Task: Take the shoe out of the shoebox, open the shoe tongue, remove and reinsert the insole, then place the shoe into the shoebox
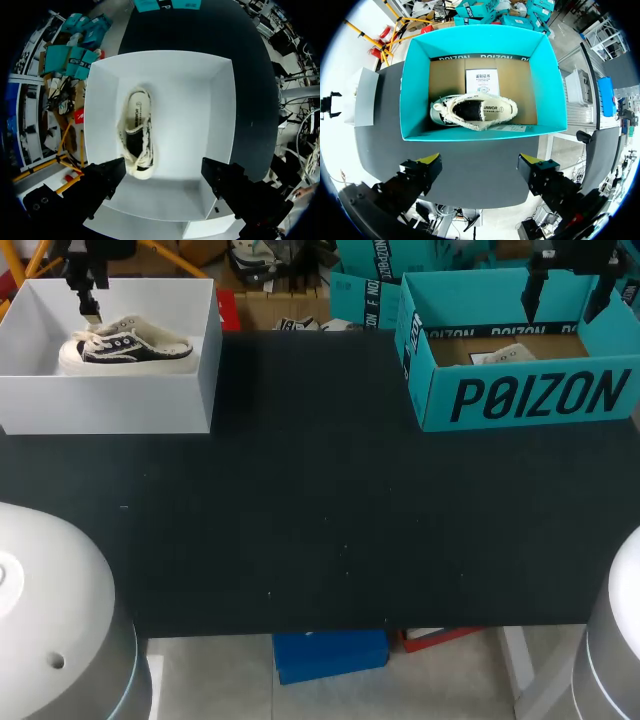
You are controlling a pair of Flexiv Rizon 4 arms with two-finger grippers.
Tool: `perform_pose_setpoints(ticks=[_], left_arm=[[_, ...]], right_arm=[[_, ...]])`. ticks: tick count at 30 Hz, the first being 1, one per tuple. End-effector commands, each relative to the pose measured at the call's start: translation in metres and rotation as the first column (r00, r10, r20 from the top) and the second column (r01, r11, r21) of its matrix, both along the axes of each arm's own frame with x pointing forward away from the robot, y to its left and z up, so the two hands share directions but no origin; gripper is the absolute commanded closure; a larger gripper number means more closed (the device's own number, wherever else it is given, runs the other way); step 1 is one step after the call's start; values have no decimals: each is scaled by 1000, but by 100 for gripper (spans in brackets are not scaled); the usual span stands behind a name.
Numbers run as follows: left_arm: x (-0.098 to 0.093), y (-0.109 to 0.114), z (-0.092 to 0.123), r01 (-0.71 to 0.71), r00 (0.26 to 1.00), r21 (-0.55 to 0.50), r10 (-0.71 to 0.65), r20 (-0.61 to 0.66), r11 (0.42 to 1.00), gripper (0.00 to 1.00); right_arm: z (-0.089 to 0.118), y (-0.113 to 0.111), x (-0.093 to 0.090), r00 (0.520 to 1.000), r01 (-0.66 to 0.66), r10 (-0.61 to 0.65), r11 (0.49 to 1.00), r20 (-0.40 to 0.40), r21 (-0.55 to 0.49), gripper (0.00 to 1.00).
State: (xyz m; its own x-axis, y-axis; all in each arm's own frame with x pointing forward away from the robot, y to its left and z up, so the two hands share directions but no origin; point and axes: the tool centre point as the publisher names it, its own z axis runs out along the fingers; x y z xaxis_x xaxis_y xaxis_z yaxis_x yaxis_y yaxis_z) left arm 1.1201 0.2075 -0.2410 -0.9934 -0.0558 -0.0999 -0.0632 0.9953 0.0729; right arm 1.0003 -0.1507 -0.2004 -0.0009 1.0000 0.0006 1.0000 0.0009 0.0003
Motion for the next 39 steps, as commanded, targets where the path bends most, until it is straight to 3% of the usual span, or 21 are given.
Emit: perform_pose_setpoints(ticks=[1,24,25,26,28,29,30,31,33,39], left_arm=[[13,4,-26,10,1000,11,-10,-16,1000,0],[33,-2,-118,51,998,5,-51,-38,999,0],[33,-2,-121,50,998,5,-50,-41,999,32],[34,-3,-124,48,998,4,-48,-46,999,36],[35,-4,-128,48,998,5,-47,-49,999,15],[35,-4,-131,49,998,5,-48,-51,999,19],[36,-5,-133,49,997,6,-49,-54,999,31],[37,-5,-135,49,997,8,-48,-58,999,34],[39,-5,-140,48,997,10,-48,-62,999,27],[44,-4,-148,49,997,19,-48,-65,999,36]], right_arm=[[0,0,0,1000,1,-1,1000,-1,0,0],[0,0,0,1000,1,-1,1000,-1,0,0],[0,0,0,1000,1,-1,1000,-1,0,0],[0,0,0,1000,1,-1,1000,-1,0,0],[0,0,0,1000,1,-1,1000,-1,0,0],[0,0,0,1000,1,-1,1000,-1,0,0],[0,0,0,1000,1,-1,1000,-1,0,0],[0,0,0,1000,1,-1,1000,-1,0,0],[0,0,0,1000,1,-1,1000,-1,0,0],[0,0,0,1000,1,-1,1000,-1,0,0]])
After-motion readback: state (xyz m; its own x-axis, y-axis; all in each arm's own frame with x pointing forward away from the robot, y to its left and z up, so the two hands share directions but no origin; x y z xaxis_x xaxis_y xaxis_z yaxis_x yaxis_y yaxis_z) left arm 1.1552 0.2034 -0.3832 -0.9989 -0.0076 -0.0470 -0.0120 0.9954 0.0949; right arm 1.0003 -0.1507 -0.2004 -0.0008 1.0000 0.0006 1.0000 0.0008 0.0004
